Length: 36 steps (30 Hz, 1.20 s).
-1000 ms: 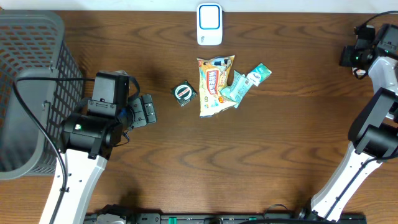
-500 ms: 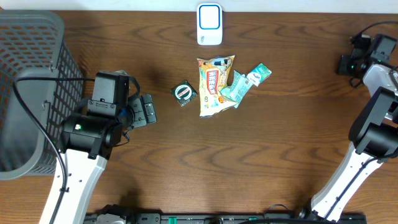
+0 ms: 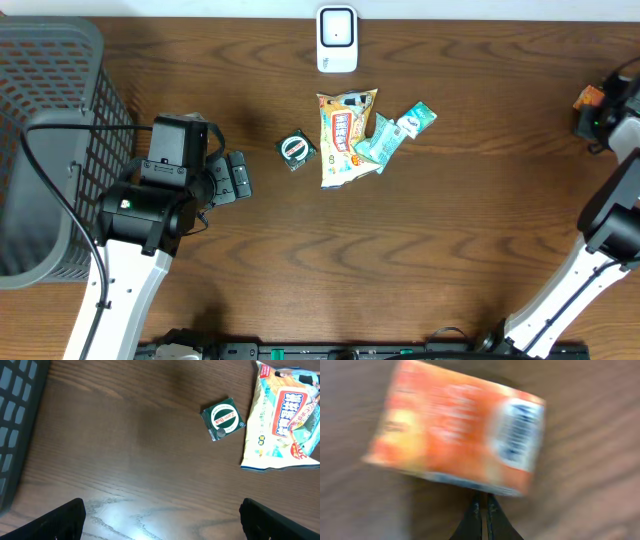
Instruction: Scan the item barcode
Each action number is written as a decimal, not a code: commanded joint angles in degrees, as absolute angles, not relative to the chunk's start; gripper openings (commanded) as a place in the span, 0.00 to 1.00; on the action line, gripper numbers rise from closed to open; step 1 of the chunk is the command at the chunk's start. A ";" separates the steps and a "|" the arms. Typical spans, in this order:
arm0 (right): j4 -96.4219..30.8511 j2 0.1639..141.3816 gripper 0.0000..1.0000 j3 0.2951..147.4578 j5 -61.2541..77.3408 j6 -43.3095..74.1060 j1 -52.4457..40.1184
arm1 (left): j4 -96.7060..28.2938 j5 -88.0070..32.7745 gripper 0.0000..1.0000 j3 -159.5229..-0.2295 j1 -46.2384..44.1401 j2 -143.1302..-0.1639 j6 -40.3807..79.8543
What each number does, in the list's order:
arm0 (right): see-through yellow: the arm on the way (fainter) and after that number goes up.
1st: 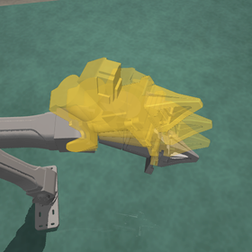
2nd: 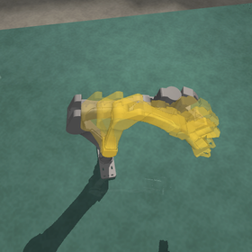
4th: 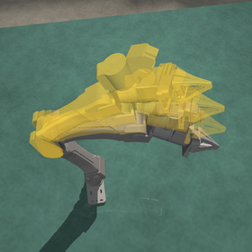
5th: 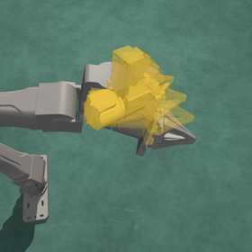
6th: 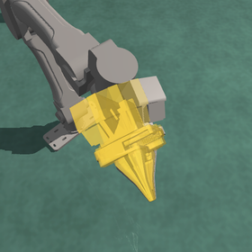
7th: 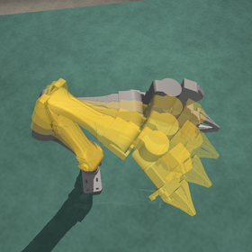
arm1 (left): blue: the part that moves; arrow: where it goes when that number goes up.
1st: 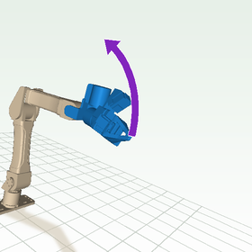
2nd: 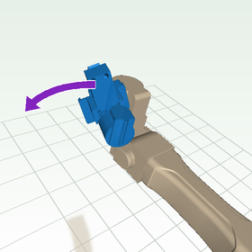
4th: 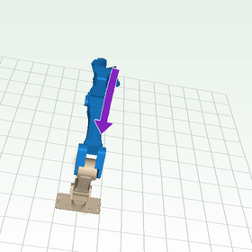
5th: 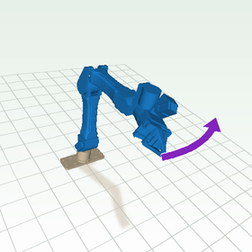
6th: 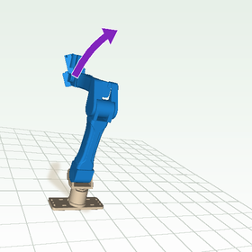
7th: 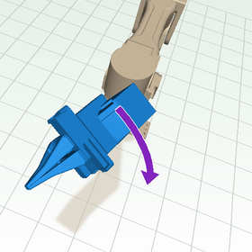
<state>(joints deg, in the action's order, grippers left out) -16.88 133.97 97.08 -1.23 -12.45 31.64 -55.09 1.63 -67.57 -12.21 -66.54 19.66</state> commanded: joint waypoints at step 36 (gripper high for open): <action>-6.13 135.66 0.08 97.12 6.24 -3.22 29.45 | -55.07 1.54 0.98 -68.07 -12.12 -66.65 20.18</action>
